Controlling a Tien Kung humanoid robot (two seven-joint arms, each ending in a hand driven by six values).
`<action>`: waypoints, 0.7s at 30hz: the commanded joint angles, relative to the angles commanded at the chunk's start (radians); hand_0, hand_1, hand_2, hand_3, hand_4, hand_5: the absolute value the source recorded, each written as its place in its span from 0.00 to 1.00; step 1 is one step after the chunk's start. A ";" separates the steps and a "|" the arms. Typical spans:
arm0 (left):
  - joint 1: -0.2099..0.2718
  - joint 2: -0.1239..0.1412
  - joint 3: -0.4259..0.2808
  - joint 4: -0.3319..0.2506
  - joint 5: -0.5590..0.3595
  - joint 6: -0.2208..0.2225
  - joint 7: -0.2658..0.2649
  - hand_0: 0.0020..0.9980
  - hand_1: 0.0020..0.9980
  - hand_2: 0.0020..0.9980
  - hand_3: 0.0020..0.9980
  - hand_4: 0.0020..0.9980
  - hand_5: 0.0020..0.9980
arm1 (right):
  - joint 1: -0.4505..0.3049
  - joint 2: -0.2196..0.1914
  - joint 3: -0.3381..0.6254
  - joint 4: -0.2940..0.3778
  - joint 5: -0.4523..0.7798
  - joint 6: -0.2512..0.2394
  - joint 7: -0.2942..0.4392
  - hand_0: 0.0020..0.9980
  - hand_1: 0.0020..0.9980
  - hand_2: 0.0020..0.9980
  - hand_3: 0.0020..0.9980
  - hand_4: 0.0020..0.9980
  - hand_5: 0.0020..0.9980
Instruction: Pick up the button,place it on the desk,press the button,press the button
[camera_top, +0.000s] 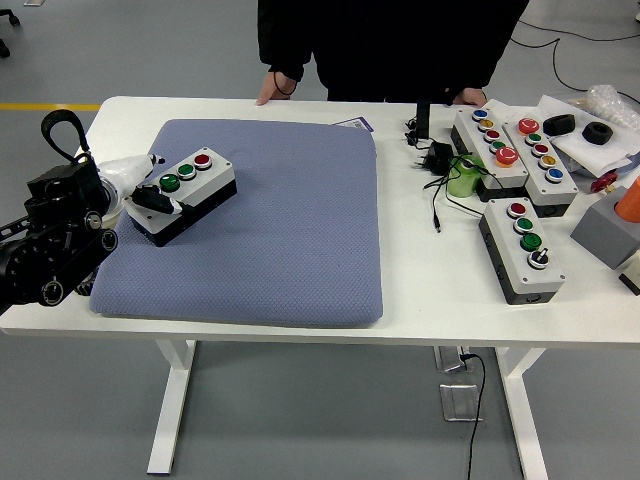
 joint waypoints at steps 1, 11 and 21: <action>-0.003 -0.005 0.005 0.006 -0.002 -0.001 0.006 0.80 0.95 0.98 1.00 0.97 0.19 | 0.000 0.000 0.000 0.000 0.000 0.000 0.000 0.80 0.78 0.78 0.63 0.25 0.20; -0.011 -0.019 0.040 0.030 0.041 0.085 0.027 0.54 0.60 0.54 0.63 0.67 0.00 | 0.002 -0.002 -0.012 0.000 0.005 -0.004 -0.002 0.80 0.77 0.78 0.63 0.25 0.21; -0.004 -0.036 0.065 0.029 0.051 0.057 0.022 0.53 0.51 0.46 0.56 0.59 0.00 | -0.006 -0.001 -0.021 -0.001 0.011 -0.006 -0.003 0.80 0.77 0.78 0.63 0.25 0.21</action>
